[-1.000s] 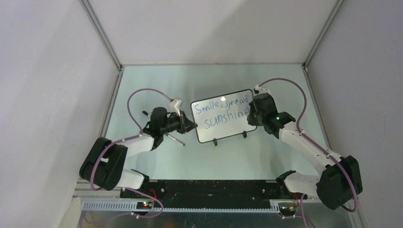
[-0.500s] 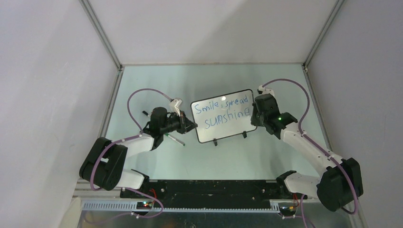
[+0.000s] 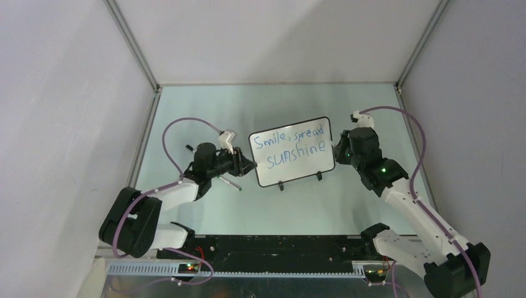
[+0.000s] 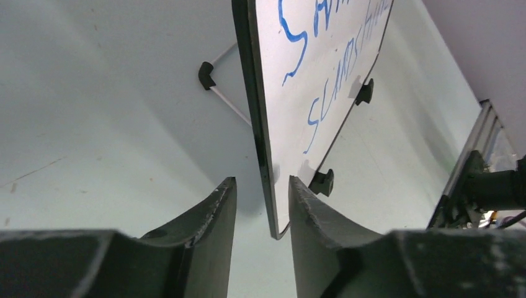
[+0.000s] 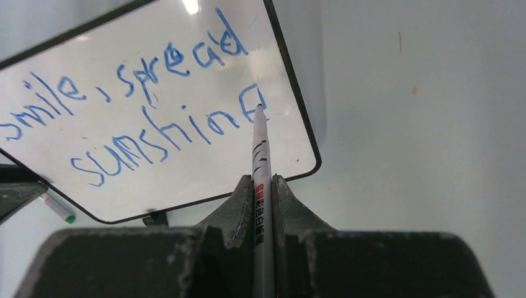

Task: Write a sentence on the whiteboard
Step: Write a sentence on the whiteboard, then pick up the pen cap from the center of the board.

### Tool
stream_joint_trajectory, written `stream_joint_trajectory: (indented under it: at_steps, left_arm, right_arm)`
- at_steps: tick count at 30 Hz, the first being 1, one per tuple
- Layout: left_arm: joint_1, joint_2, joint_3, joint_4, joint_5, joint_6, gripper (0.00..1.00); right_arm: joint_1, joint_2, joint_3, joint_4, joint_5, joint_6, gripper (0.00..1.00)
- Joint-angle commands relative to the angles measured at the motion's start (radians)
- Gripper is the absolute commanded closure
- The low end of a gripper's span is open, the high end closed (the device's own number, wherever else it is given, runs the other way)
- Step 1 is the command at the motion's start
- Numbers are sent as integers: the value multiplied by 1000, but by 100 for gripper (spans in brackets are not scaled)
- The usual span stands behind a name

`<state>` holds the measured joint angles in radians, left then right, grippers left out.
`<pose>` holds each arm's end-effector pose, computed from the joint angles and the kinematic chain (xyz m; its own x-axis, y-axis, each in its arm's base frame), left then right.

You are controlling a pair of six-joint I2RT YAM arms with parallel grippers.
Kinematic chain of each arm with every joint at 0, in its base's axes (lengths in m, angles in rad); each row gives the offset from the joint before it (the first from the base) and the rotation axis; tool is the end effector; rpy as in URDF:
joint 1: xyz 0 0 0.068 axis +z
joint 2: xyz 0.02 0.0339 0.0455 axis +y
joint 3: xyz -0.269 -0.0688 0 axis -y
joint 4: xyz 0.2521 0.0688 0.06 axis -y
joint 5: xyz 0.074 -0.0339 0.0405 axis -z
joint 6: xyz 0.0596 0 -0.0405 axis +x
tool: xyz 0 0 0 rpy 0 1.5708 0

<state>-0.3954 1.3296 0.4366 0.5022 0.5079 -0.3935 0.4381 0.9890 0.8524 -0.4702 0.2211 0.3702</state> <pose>0.2446 -0.1335 0.1679 -0.6128 -0.1072 -0.7829 0.5593 0.6410 -0.5256 0.2217 0.0894 0.2880 -0.5721 0.1218 -0.8111 -0.0469 0.9824 0.1806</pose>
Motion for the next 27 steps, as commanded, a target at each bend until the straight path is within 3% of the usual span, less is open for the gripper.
stream_joint_trajectory:
  at_steps: [1,3,6,14,18,21,24,26,27]
  left_arm:
    - [0,-82,-30,6,-60,27,53]
    - [-1,-114,-47,9,-87,26,41]
    - [-1,-192,-83,1,-139,37,31]
    - [1,-472,-166,-89,-316,90,25]
    - [0,-592,-198,-129,-414,112,25]
    - [1,-650,-212,-145,-458,115,25]
    - [0,-665,-207,-182,-516,104,23]
    - [0,-667,-194,-223,-623,78,18]
    - [1,-668,-184,-251,-678,48,10]
  right_arm:
    - [-7,-88,-37,66,71,2,100]
    - [-20,-117,-53,72,142,27,100]
    - [-57,-168,-91,92,208,56,100]
    - [-195,-309,-227,201,205,25,100]
    - [-233,-280,-236,162,50,-5,100]
    - [-235,-287,-233,93,-215,-32,100]
    - [-217,-292,-233,70,-344,-3,100]
    - [-201,-297,-233,68,-403,44,100]
    - [-195,-300,-233,68,-441,56,100]
